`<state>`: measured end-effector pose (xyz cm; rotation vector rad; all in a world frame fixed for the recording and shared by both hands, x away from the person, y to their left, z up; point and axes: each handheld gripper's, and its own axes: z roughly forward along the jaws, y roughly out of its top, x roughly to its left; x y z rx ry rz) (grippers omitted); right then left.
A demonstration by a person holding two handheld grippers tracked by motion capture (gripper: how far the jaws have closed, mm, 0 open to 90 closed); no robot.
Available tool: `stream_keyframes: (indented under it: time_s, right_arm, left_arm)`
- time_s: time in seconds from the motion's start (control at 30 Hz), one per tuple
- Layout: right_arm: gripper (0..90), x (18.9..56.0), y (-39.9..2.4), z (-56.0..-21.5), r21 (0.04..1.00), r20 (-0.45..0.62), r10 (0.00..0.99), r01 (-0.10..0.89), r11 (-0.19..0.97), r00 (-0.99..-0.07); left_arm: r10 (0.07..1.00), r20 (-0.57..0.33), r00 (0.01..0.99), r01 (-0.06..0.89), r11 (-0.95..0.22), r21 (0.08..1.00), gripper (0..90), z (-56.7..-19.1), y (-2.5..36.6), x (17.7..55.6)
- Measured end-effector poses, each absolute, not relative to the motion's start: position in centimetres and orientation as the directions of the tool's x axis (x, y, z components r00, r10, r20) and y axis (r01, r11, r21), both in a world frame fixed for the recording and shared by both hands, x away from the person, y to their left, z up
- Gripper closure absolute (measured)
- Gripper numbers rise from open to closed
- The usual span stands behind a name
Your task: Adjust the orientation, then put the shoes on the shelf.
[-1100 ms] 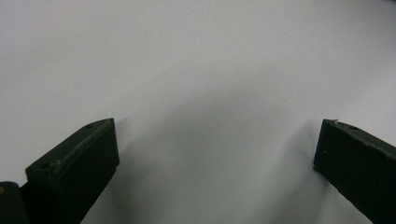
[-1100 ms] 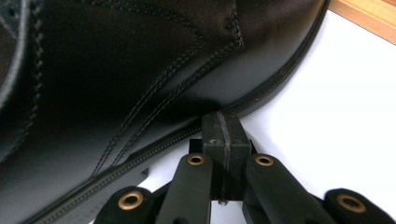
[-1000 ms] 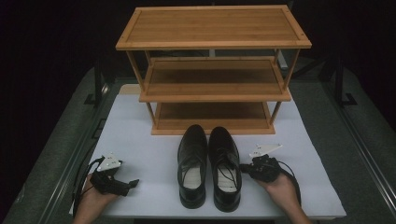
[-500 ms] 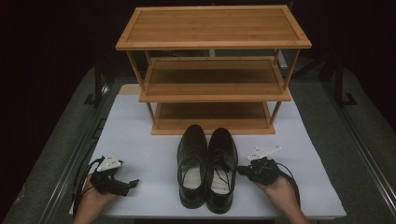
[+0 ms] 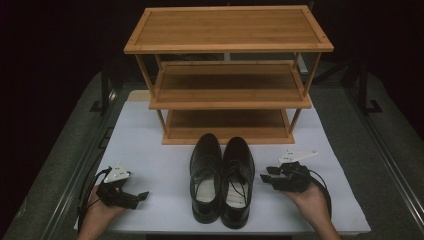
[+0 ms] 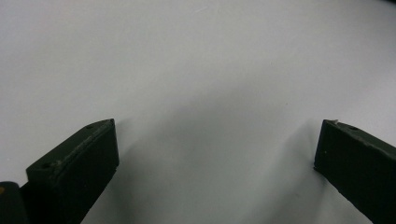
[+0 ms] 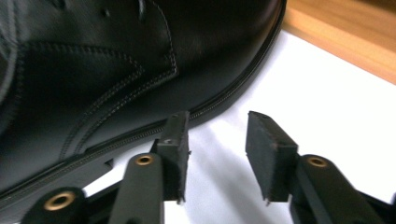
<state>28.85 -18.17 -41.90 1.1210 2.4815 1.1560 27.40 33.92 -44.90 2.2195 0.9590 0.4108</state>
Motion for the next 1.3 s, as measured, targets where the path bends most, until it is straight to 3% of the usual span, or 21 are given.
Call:
stream_keyframes:
  time_s: [0.57,0.63,0.8,0.87,0.97,1.03,1.17,1.3]
  right_arm:
    - [42.9,27.9,-18.3,-38.1,0.779,0.142,0.702,0.516,0.356,-0.698]
    - [42.3,27.7,-18.1,-37.7,0.787,0.137,0.699,0.505,0.354,-0.702]
    - [42.1,27.5,-17.7,-37.0,0.791,0.136,0.688,0.497,0.358,-0.713]
    - [41.7,27.4,-17.3,-36.7,0.791,0.136,0.684,0.494,0.361,-0.717]
    - [41.8,27.4,-16.8,-36.5,0.791,0.133,0.677,0.489,0.368,-0.724]
    - [42.2,27.5,-16.2,-36.4,0.79,0.135,0.663,0.484,0.376,-0.736]
    - [42.4,27.8,-15.3,-36.4,0.79,0.146,0.644,0.48,0.381,-0.751]
    - [42.4,28.1,-14.4,-36.4,0.789,0.162,0.626,0.481,0.381,-0.763]
  left_arm:
    - [0.664,-0.005,0.748,0.439,-0.489,0.754,0.0,-38.4,28.5,27.4]
    - [0.654,-0.008,0.756,0.429,-0.487,0.761,4.7,-38.2,28.2,27.6]
    - [0.63,-0.02,0.776,0.409,-0.479,0.777,6.3,-36.7,26.4,28.4]
    - [0.615,-0.02,0.788,0.394,-0.478,0.785,14.1,-36.1,25.6,28.7]
    - [0.599,-0.024,0.8,0.379,-0.474,0.795,14.6,-35.4,24.4,29.0]
    - [0.565,-0.025,0.825,0.353,-0.48,0.803,23.6,-34.9,23.2,29.3]
    - [0.527,-0.042,0.849,0.34,-0.484,0.806,33.0,-34.7,21.8,29.7]
    - [0.507,-0.047,0.861,0.332,-0.488,0.808,36.5,-34.8,20.9,30.0]
